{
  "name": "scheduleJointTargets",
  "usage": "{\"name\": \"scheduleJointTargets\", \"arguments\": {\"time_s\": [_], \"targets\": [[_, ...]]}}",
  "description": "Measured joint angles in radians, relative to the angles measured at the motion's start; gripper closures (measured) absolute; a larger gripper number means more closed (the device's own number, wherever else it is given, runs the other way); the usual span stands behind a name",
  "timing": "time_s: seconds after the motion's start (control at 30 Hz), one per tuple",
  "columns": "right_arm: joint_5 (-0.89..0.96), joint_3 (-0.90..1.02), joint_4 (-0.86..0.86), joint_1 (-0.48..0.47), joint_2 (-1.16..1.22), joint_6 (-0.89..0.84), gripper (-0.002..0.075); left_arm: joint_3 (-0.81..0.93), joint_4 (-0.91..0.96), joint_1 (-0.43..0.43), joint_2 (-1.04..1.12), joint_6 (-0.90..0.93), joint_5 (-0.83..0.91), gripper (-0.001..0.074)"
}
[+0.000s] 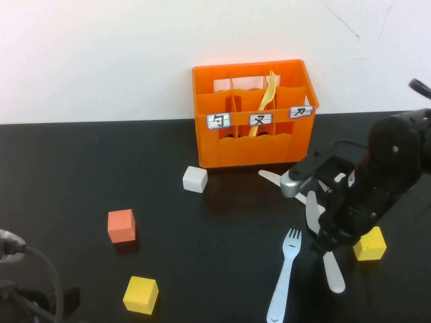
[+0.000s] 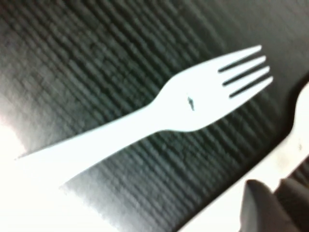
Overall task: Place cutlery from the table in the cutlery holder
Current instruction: Pick up the knife
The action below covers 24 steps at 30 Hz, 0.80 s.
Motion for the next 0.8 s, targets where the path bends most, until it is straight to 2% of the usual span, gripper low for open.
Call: {"name": "scheduleJointTargets", "arguments": {"time_s": [0.17, 0.27, 0.47, 0.8], "targets": [[-0.02, -0.038, -0.006, 0.0, 0.033, 0.088, 0.0478, 0.007, -0.004, 0.0, 0.0, 0.0, 0.0, 0.0736], [-0.039, -0.044, -0.044, 0.0, 0.041, 0.137, 0.0402, 0.007, -0.004, 0.0, 0.0, 0.0, 0.0, 0.0736], [-0.039, -0.048, -0.106, 0.0, 0.077, 0.252, 0.0356, 0.007, -0.004, 0.0, 0.0, 0.0, 0.0, 0.0736], [-0.048, -0.048, -0.099, 0.0, 0.101, 0.265, 0.0316, 0.007, -0.004, 0.0, 0.0, 0.0, 0.0, 0.0736]]}}
